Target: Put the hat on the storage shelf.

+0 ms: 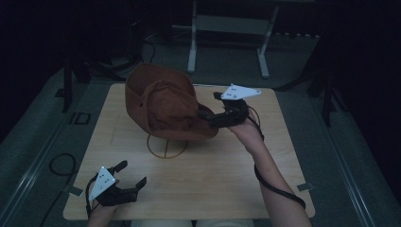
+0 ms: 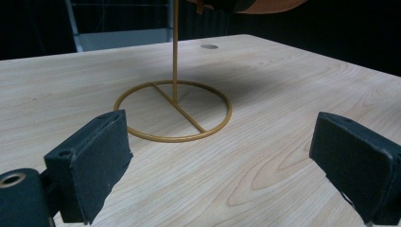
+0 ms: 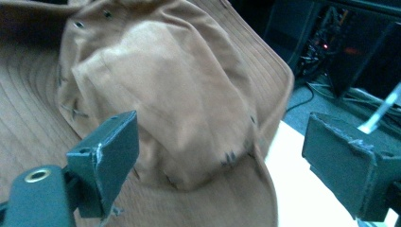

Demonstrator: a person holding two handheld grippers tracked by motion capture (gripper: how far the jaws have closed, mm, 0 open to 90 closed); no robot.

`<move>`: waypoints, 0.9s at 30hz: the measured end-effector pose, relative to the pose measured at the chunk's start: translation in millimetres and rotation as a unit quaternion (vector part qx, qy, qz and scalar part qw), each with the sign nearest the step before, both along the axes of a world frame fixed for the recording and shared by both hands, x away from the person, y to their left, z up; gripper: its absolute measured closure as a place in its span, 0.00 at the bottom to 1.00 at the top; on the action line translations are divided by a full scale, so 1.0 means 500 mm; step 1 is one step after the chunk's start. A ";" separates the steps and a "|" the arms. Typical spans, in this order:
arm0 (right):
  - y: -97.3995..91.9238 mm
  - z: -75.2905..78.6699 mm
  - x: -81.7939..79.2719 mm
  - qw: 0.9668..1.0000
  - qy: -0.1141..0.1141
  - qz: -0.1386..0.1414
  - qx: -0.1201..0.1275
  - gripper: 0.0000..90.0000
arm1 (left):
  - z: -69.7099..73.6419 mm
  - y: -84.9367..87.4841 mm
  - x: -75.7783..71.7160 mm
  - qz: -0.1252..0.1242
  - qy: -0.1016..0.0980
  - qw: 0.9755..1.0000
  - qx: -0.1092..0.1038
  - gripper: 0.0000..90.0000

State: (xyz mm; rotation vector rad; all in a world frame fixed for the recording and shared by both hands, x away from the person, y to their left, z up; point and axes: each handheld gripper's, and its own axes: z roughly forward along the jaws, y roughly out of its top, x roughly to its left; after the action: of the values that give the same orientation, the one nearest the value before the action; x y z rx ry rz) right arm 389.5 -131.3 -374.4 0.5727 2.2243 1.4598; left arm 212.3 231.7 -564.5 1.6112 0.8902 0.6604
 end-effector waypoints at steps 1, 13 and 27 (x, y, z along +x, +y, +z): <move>-0.009 -0.003 -0.001 1.000 0.003 -0.004 0.001 0.13 | 0.000 0.000 0.000 0.001 0.000 1.000 0.001 0.07; -0.116 -0.058 -0.015 0.999 0.021 -0.046 0.020 0.13 | -0.006 -0.006 0.005 -0.011 0.009 1.000 0.007 0.07; -0.213 -0.161 -0.046 0.995 0.031 -0.094 0.023 0.15 | -0.008 -0.003 0.008 -0.005 0.010 1.000 0.005 0.07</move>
State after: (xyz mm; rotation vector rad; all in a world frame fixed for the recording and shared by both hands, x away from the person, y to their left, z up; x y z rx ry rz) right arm 366.7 -238.0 -454.9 0.8304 2.1215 1.4175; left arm 216.2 230.1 -568.5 1.6337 0.8943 0.6434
